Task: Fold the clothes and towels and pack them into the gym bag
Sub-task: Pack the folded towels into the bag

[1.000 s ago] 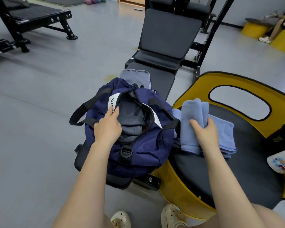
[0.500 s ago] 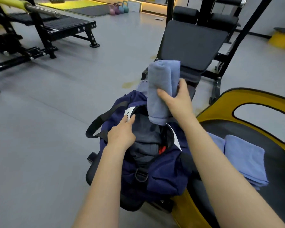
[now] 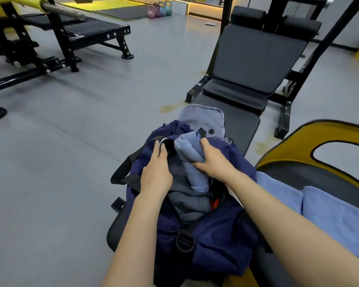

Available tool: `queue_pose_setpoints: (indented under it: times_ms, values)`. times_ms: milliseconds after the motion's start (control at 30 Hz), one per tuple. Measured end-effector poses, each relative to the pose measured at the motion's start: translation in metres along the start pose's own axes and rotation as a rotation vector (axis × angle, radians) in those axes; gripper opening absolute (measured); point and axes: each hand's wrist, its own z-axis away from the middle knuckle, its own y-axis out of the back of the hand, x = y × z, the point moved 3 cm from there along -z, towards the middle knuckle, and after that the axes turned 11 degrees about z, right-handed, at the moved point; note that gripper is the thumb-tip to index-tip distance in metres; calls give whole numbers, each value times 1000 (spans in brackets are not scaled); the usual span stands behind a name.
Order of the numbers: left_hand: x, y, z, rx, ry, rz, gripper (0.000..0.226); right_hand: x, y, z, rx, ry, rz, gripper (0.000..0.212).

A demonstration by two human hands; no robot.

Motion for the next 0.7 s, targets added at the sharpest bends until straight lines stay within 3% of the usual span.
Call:
queue_pose_setpoints:
  times_ms: [100, 267, 400, 500, 633, 700]
  values:
    - [2, 2, 4, 35, -6, 12, 84, 4, 7, -3, 57, 97, 254, 34]
    - [8, 11, 11, 81, -25, 8, 86, 14, 29, -8, 127, 60, 673, 63]
    - [10, 12, 12, 96, -18, -20, 88, 3, 24, -9, 183, 98, 751, 56]
    - [5, 15, 9, 140, -2, -23, 87, -8, 4, -10, 229, 279, 843, 60]
    - [6, 12, 10, 137, -8, -49, 87, -5, -11, -26, 253, 232, 801, 68]
    - [6, 10, 8, 132, -8, -56, 87, -6, -16, -32, 188, 200, 764, 68]
